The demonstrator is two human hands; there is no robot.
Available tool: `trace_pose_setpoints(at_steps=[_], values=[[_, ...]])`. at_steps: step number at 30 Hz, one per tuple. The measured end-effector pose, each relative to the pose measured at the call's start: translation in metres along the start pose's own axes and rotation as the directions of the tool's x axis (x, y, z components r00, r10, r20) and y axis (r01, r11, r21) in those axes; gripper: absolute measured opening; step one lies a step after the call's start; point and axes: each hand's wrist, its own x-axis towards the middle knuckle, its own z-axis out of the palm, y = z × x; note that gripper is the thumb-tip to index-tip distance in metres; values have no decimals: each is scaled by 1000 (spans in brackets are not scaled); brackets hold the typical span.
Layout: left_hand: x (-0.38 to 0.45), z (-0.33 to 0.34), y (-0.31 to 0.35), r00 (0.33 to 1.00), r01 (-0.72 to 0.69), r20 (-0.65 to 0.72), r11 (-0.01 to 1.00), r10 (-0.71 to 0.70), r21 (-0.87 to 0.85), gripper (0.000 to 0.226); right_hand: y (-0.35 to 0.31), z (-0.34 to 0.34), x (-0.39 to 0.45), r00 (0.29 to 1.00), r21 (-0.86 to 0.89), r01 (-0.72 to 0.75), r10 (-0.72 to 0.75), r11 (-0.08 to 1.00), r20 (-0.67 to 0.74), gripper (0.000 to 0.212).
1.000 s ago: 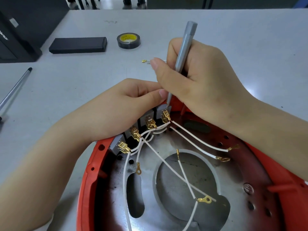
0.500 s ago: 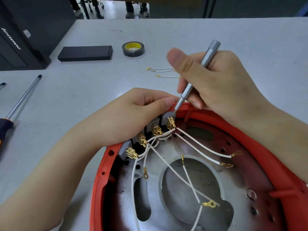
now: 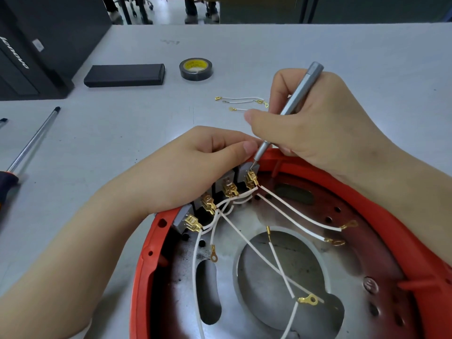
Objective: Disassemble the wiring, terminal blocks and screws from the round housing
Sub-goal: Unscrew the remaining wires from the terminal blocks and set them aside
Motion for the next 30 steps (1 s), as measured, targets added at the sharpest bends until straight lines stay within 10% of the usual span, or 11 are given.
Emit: trace_pose_setpoints(at_steps=[18, 30], values=[[0, -2, -3, 1000, -3, 8, 999, 3, 54, 34, -7, 6, -6, 983, -256, 182, -170, 949, 69, 41], [1, 0, -2, 999, -40, -4, 998, 40, 48, 27, -2, 6, -1, 990, -112, 122, -113, 986, 85, 39]])
